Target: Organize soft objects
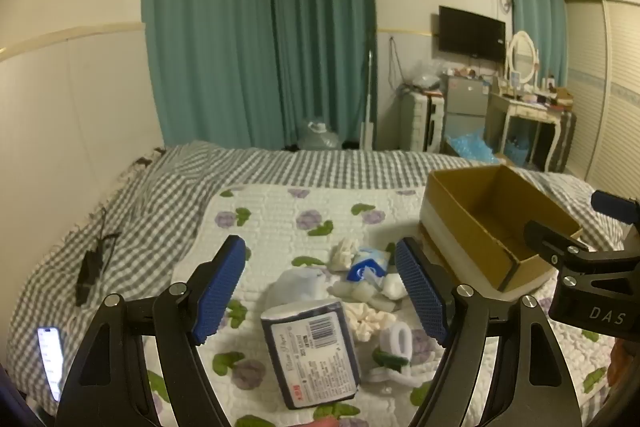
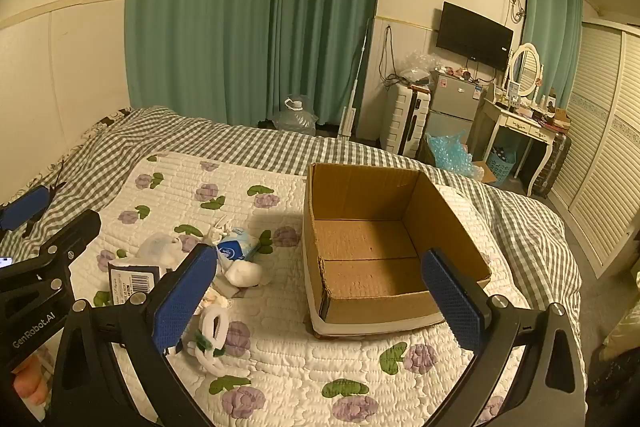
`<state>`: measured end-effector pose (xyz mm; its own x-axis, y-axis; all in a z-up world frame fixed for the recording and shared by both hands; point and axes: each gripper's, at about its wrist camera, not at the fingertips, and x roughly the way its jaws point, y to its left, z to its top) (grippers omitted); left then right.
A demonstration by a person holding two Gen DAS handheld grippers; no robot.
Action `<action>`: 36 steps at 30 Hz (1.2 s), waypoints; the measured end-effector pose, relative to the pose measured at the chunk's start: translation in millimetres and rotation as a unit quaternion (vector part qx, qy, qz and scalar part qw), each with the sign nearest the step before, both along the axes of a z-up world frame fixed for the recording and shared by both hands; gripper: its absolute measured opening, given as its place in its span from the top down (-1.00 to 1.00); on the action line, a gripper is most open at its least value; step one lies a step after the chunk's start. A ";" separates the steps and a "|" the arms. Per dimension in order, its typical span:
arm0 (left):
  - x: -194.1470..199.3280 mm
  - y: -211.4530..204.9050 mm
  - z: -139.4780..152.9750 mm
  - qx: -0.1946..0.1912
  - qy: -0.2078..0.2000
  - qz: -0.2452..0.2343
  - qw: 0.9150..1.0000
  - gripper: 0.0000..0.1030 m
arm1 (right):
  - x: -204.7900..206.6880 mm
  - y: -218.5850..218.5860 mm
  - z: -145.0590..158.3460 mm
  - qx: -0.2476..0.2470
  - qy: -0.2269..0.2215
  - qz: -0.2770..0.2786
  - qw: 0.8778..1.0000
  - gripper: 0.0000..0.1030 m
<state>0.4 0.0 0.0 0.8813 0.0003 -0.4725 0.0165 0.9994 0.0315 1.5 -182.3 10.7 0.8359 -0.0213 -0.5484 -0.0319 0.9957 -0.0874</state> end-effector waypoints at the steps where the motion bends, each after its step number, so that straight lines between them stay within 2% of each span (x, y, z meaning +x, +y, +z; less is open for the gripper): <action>1: -0.3 -0.2 0.1 0.002 -0.003 0.000 1.000 -0.52 | -0.1 -0.1 0.1 0.000 -0.001 0.000 1.000 -1.00; 36: -0.9 0.1 -2.6 -0.003 0.000 0.000 1.000 -0.52 | -0.9 -1.2 -0.7 0.002 -0.001 0.000 1.000 -1.00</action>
<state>-0.5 0.2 -2.5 0.8814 -0.0029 -0.4723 0.0169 0.9995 0.0253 0.7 -183.5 10.1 0.8374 -0.0191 -0.5462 -0.0316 0.9960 -0.0834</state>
